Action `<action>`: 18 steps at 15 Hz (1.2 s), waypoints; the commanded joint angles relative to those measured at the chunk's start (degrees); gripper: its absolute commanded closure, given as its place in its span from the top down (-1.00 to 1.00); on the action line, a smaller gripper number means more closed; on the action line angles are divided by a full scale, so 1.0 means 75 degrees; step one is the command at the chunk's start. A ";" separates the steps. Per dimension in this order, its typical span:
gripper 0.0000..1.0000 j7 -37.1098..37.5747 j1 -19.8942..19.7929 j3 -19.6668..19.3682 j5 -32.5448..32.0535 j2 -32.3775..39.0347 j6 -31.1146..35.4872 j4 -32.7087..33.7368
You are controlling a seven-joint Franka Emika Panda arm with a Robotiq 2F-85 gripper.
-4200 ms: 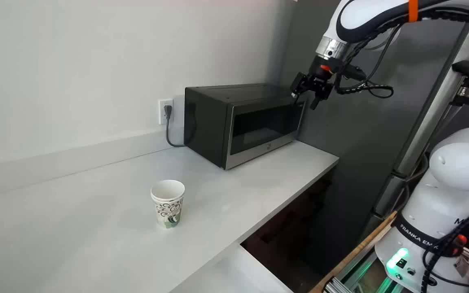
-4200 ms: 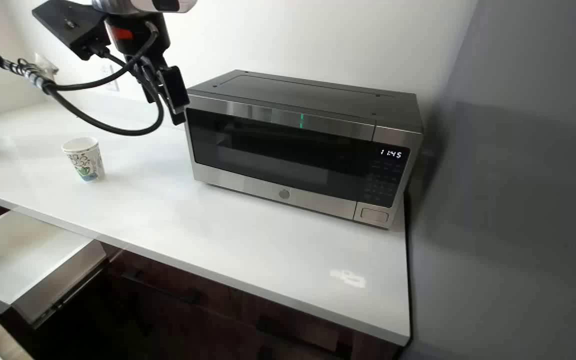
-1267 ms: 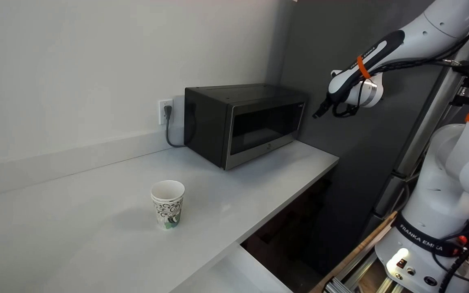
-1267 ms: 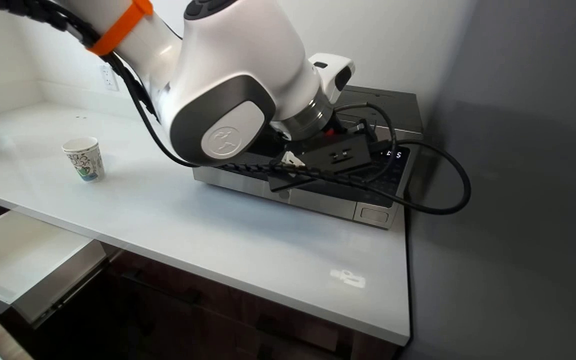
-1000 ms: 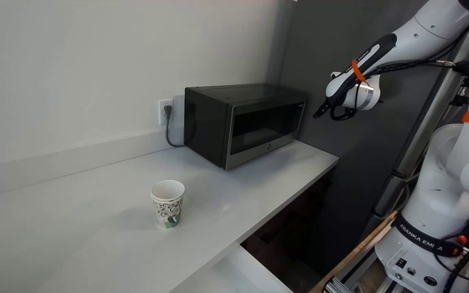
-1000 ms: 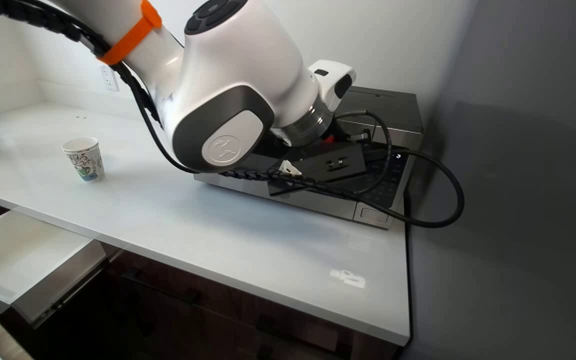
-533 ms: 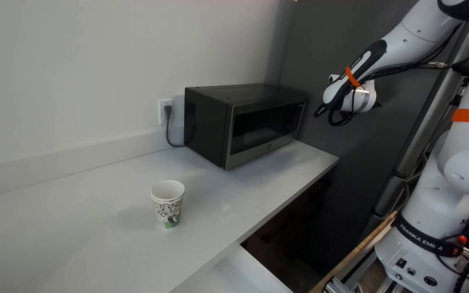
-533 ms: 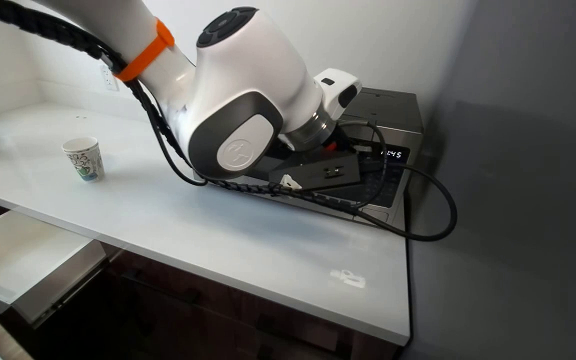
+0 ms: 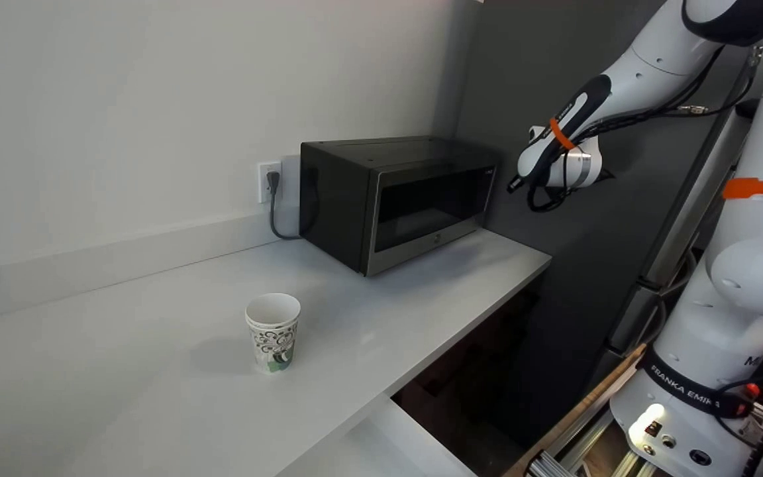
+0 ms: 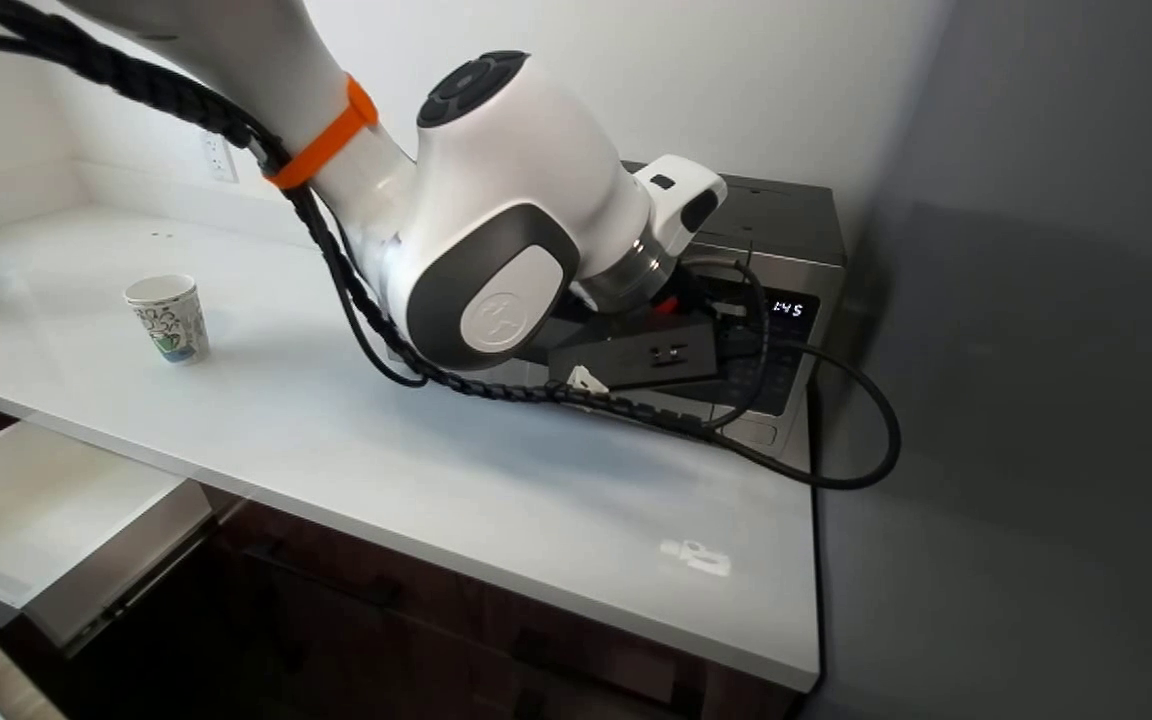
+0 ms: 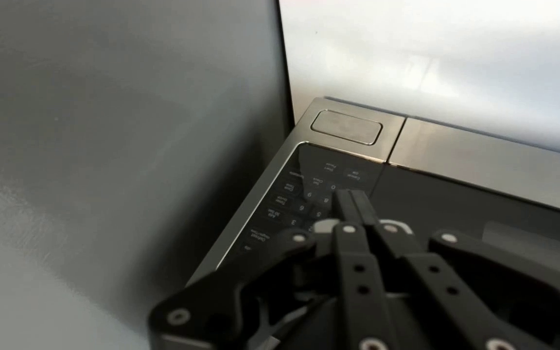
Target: Press a button on the microwave.
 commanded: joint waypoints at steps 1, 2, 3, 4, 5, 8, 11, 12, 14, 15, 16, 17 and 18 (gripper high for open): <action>-0.98 0.0000 0.0009 -0.0004 0.0001 0.0004 0.0000 0.0001; -0.98 0.0000 0.0014 -0.0005 0.0001 0.0000 0.0000 0.0003; -0.98 0.0000 0.0014 -0.0006 0.0001 -0.0006 0.0000 0.0003; -0.98 0.0000 0.0015 -0.0007 0.0001 -0.0007 0.0000 0.0004; -1.00 0.0000 0.0015 -0.0007 0.0001 -0.0007 0.0000 0.0004; -1.00 0.0305 -0.0240 0.0267 0.0015 0.0388 0.0090 0.0180; -1.00 0.0533 -0.0542 0.0547 -0.0005 0.0819 0.0393 0.0363; -1.00 0.0615 -0.0671 0.0665 -0.0007 0.0988 0.0504 0.0452; -1.00 0.0765 -0.0934 0.0853 -0.0040 0.1379 0.0744 0.0670; -1.00 0.0847 -0.1067 0.0948 -0.0054 0.1582 0.0867 0.0783; -1.00 0.0941 -0.1275 0.1131 -0.0134 0.1737 0.0887 0.0901; -1.00 0.1139 -0.1776 0.1647 -0.0490 0.1683 0.0662 0.0945; -1.00 0.1175 -0.1962 0.1829 -0.0548 0.1893 0.0793 0.1077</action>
